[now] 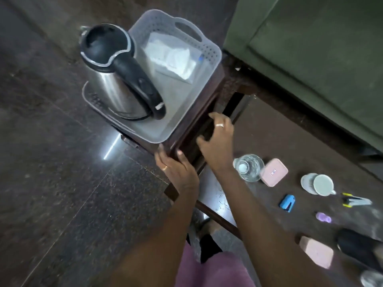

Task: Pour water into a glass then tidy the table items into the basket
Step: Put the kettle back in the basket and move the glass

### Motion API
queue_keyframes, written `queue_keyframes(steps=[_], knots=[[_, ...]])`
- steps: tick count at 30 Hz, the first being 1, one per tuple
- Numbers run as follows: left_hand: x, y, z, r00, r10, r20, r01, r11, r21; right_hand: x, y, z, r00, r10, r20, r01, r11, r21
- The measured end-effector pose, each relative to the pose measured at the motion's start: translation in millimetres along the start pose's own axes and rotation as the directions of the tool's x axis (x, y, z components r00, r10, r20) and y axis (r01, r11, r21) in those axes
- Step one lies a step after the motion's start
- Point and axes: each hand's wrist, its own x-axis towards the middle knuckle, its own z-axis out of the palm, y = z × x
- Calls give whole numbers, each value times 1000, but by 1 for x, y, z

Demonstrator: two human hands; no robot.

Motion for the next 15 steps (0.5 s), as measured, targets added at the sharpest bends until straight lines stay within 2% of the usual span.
queue_keyframes(steps=[2,4,5,9,12,15], knots=[[-25,-3,12,994,20,105,-23,999,32,-7,41,-19,990,126,-59,-136,963,-233],[-41,-5,24,969,35,245,-52,997,62,-14,76,-34,956,288,-51,-278,844,-458],[-47,-6,30,943,50,329,-76,995,66,-18,90,-39,934,356,-34,-322,795,-515],[-56,-8,52,790,57,610,-132,988,78,-27,123,-46,871,489,52,-388,747,-539],[-54,-12,63,722,60,689,-183,977,107,-32,136,-43,861,504,71,-402,758,-515],[-53,-17,68,609,133,782,-338,935,105,-32,142,-42,889,456,52,-382,798,-467]])
